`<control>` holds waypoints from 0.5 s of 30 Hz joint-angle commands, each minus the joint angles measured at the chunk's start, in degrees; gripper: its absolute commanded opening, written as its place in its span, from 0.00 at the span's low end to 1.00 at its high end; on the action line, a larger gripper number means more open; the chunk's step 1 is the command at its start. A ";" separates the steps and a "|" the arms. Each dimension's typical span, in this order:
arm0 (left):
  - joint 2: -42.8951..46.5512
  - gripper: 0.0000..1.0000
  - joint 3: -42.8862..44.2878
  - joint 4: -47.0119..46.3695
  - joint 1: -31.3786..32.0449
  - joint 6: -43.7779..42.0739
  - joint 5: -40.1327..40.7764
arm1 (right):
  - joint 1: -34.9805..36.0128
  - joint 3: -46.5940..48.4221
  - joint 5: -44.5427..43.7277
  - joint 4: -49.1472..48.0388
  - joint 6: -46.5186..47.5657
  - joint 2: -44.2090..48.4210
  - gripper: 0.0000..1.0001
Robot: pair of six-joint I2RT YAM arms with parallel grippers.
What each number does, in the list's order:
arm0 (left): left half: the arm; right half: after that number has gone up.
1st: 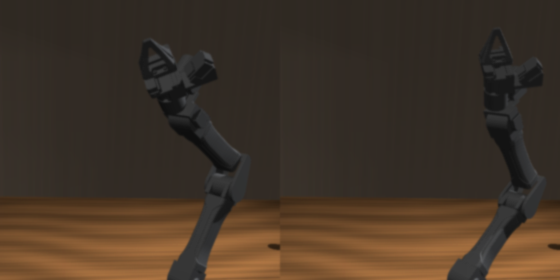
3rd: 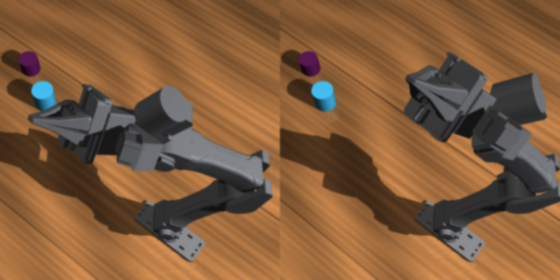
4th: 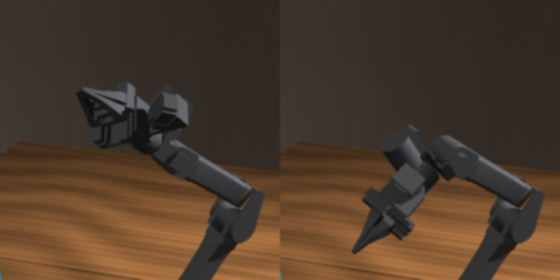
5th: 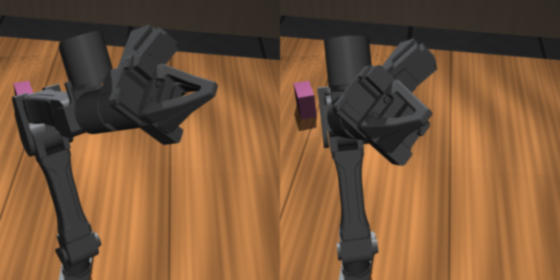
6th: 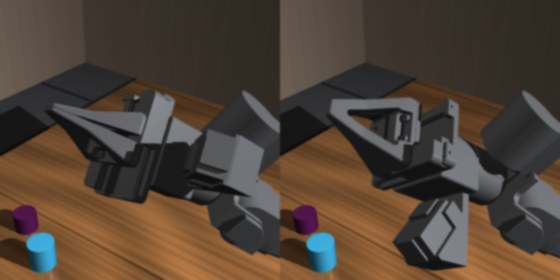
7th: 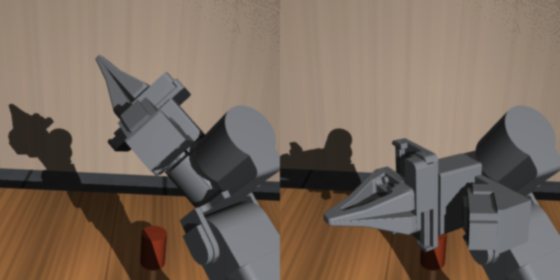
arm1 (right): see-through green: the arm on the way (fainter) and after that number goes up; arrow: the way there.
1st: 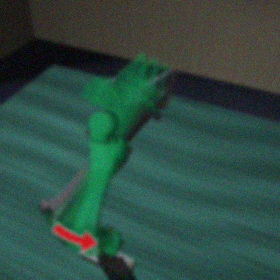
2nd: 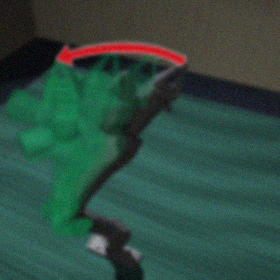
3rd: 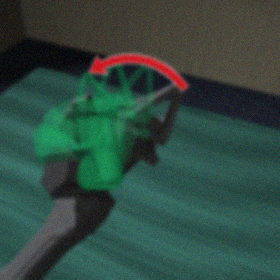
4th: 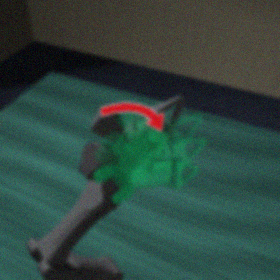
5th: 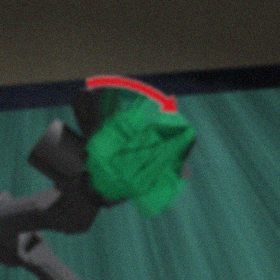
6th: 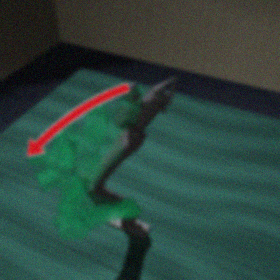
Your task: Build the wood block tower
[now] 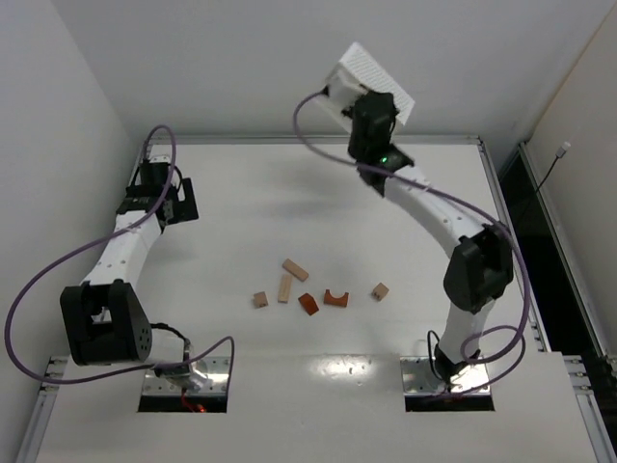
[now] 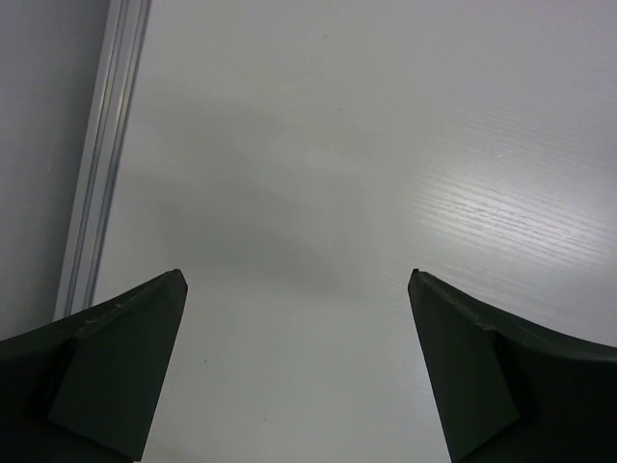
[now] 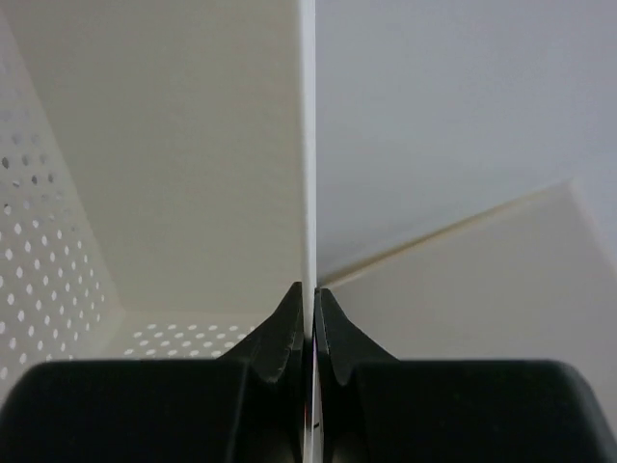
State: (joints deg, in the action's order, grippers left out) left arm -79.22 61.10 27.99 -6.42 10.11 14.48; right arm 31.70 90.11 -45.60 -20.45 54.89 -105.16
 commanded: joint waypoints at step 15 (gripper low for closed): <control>-7.52 1.00 8.68 -2.76 4.74 -1.85 -9.03 | -37.66 21.15 46.13 67.12 -46.19 -11.37 0.00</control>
State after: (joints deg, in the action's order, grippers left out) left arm -85.17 66.63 26.44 -2.70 8.19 7.68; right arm -0.73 105.51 -8.34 44.73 13.21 -117.12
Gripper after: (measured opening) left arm 0.996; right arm 0.007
